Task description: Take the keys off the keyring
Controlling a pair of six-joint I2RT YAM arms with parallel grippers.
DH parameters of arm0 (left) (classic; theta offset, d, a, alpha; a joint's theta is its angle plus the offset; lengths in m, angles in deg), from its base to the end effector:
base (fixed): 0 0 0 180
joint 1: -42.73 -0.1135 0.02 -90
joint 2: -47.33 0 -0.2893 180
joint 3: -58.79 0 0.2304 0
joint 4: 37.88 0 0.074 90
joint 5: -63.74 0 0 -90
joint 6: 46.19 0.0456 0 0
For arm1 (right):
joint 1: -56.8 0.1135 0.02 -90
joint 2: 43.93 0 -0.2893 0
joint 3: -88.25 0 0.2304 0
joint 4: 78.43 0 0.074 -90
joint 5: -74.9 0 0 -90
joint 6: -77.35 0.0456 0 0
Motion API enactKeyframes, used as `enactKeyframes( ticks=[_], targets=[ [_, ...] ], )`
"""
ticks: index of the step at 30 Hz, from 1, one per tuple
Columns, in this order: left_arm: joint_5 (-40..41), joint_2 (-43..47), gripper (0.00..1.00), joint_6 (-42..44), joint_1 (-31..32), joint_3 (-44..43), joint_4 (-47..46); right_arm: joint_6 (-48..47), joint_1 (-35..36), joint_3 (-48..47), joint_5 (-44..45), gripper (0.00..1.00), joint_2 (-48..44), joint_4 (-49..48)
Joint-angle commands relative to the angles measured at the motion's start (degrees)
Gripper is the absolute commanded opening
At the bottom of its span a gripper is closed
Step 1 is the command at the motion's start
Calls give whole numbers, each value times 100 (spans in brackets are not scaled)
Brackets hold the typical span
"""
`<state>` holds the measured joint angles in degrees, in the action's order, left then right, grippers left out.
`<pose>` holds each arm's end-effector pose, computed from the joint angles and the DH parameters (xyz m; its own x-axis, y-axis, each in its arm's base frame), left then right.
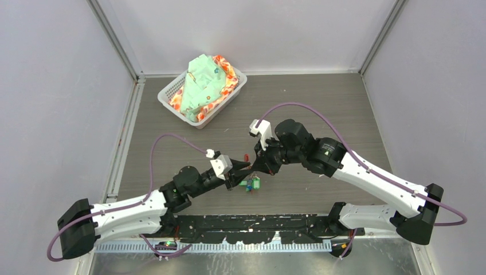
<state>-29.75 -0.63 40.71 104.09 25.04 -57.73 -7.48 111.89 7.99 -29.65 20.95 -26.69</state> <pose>0.0784 -0.1493 0.2835 -0.0019 -0.1091 -0.9940 0.9063 0.4200 -0.0478 0.1133 0.1824 0.3665 -0.4199 -0.4492 -0.7886 -0.8753 0.4303 0.2209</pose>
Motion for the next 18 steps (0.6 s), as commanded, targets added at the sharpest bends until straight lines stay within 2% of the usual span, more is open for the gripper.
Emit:
enactKeyframes(
  ticks=[1,6,9,18],
  targets=[
    [-158,-49,27,-110,-69,-219,-344,79,33,-253,-145,1,-68,-259],
    [-300,-113,17,-154,-132,-235,-356,97,35,-222,-178,1,-57,-254],
    [-374,-151,1,-195,-139,-235,-333,111,33,-206,-141,1,-47,-225],
    [-425,-169,0,-228,-135,41,-610,308,-47,-262,723,1,38,153]
  ],
)
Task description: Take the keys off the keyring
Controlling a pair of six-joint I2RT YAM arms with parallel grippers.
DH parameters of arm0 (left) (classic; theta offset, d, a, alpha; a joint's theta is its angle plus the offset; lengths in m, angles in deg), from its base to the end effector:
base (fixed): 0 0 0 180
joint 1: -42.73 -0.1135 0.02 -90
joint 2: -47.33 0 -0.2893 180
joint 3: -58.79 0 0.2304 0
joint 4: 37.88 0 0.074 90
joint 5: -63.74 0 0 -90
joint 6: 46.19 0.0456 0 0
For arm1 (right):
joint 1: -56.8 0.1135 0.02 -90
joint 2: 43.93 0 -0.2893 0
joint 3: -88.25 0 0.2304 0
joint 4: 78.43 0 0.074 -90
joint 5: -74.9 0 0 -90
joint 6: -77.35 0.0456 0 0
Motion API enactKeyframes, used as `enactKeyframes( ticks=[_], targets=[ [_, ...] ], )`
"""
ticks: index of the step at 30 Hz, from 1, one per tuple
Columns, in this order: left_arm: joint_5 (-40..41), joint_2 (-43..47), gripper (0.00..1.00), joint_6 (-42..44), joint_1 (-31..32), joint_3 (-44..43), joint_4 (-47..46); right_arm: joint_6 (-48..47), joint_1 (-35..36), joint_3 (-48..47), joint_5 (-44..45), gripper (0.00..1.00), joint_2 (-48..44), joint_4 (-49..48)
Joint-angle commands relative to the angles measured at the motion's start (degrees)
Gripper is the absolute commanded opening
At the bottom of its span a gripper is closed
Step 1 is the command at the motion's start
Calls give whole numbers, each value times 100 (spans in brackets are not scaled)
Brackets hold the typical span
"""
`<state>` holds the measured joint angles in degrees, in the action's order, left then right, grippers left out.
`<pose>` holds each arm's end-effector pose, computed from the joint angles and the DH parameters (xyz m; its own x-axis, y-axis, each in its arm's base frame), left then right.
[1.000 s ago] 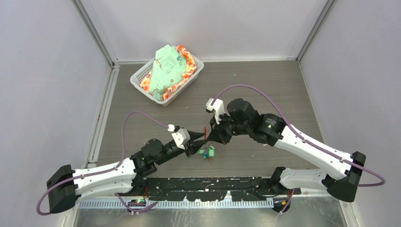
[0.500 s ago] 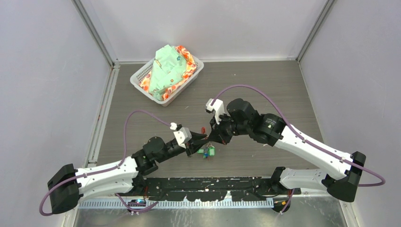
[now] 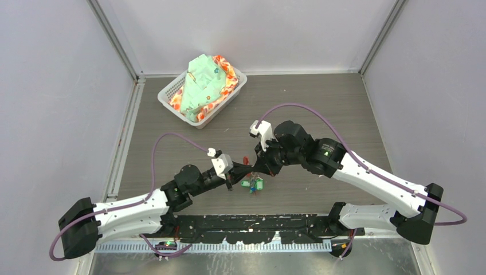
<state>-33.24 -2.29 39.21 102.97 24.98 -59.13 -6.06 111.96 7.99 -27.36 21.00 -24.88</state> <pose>0.0811 -0.1529 0.2824 -0.0270 -0.1131 -0.9932 0.9225 0.3798 -0.0684 0.1136 0.1802 0.3631 -0.4541 -0.4561 -0.7654 -0.8508 0.4768 0.2207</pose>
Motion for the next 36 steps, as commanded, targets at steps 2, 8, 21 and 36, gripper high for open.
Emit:
enactKeyframes(
  ticks=[2,8,21,36],
  targets=[
    [-69,-24,0,-69,-22,114,-571,252,-104,-237,537,1,97,9],
    [6,17,0,-6,-22,247,-700,472,-335,-193,705,1,223,144],
    [165,-13,6,-85,-22,344,-727,269,-533,-576,962,1,460,397],
    [873,218,36,272,-23,132,-340,-581,5,-934,1208,1,577,547]
  ],
)
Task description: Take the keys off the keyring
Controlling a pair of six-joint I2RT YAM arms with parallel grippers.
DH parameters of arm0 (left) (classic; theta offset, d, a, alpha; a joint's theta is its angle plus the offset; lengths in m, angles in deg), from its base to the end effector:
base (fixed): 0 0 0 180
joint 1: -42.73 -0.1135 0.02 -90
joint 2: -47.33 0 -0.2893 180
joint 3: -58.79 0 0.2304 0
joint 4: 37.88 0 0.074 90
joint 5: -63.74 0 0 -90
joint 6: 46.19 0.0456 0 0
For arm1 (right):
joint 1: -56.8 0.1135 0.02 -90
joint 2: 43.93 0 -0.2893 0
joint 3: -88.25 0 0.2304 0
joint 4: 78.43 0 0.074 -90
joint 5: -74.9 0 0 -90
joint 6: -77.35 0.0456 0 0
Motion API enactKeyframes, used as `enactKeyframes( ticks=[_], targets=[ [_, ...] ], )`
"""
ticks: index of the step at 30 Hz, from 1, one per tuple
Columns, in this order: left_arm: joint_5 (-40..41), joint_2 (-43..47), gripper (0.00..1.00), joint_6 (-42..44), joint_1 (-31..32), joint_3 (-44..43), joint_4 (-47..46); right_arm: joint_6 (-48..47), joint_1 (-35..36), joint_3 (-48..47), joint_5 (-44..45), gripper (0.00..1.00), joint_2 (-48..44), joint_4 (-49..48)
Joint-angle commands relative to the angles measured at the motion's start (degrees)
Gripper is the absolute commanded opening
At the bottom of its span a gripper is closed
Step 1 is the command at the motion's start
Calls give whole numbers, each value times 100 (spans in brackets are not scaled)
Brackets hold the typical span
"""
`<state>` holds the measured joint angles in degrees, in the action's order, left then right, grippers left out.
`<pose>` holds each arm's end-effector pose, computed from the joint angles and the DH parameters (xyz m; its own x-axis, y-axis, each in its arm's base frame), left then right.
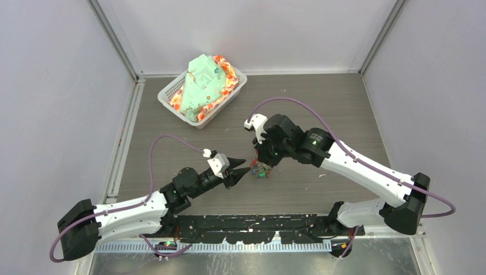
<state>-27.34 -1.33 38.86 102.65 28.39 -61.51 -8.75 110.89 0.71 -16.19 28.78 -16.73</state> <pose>0.0828 -0.1447 0.2697 -0.0287 -0.1225 -0.9921 0.8754 0.4761 -0.0842 0.1392 0.1937 0.3614 -0.4826 -0.5506 -0.6811 -0.7864 0.6147 0.0603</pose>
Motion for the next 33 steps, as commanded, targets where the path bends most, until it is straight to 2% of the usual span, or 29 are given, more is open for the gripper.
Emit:
enactKeyframes(
  ticks=[1,5,10,22,33],
  targets=[
    [239,128,36,417,4,-236,-45,-354,142,-174,91,1,-235,-301],
    [-153,89,36,758,-6,-350,125,-617,317,3,324,1,-424,-517],
    [-499,-36,38,790,1,-397,-26,-931,615,421,528,1,-756,-980],
    [-731,-312,37,886,1,-634,-71,-1377,1075,775,922,1,-996,-1273],
    [-870,-503,35,882,0,-710,-51,-1425,1212,758,1014,1,-1019,-1233]
  ],
)
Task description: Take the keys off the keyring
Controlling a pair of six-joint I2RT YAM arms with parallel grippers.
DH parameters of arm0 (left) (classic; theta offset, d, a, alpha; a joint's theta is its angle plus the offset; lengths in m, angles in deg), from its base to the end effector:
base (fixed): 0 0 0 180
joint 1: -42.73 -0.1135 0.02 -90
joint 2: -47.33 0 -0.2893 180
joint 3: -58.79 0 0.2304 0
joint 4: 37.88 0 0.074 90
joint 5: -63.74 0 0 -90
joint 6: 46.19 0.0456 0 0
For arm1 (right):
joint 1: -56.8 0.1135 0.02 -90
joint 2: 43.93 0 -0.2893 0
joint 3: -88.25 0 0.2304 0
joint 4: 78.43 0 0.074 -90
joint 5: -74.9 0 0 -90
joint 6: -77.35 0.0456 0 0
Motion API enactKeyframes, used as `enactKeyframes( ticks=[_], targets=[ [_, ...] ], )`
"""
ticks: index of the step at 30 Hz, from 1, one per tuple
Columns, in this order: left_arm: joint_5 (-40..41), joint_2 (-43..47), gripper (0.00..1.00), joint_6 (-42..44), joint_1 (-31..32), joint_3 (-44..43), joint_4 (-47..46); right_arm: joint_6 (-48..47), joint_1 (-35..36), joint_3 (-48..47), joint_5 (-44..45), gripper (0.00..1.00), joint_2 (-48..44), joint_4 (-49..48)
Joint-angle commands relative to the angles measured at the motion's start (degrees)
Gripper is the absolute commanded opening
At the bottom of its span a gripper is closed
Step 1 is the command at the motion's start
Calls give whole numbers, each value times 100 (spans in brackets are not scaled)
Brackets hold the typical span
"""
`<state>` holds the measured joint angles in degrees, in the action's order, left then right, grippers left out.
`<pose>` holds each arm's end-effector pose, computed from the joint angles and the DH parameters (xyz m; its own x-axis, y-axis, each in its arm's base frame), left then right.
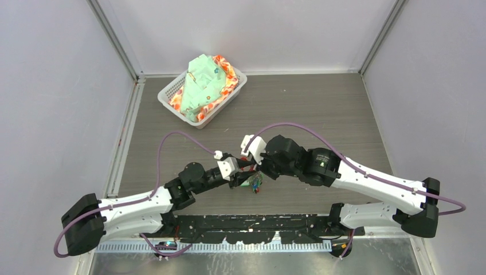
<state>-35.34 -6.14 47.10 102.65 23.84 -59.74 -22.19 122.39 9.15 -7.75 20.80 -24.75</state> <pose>0.0865 -0.1638 0.2797 0.0827 -0.0298 -0.9961 0.9302 0.3609 0.0665 0.0929 0.1906 0.3568 -0.1153 -0.6518 -0.7496 -0.8937 0.3975 -0.2082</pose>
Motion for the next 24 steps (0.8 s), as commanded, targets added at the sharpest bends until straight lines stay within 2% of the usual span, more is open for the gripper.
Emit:
enactKeyframes(
  ticks=[1,7,11,20,24],
  targets=[
    [-57,-30,35,58,1,-249,-251,-76,75,-83,189,1,-231,-436],
    [-50,-44,33,14,2,-244,-353,-18,104,-68,220,1,-268,-398],
    [-63,-82,23,10,0,-250,-392,9,114,-51,253,1,-285,-379],
    [-74,-167,24,-17,-4,-308,-445,66,143,-15,214,1,-294,-331],
    [-76,-205,20,-8,2,-334,-469,93,139,-6,225,1,-299,-307]
  ],
)
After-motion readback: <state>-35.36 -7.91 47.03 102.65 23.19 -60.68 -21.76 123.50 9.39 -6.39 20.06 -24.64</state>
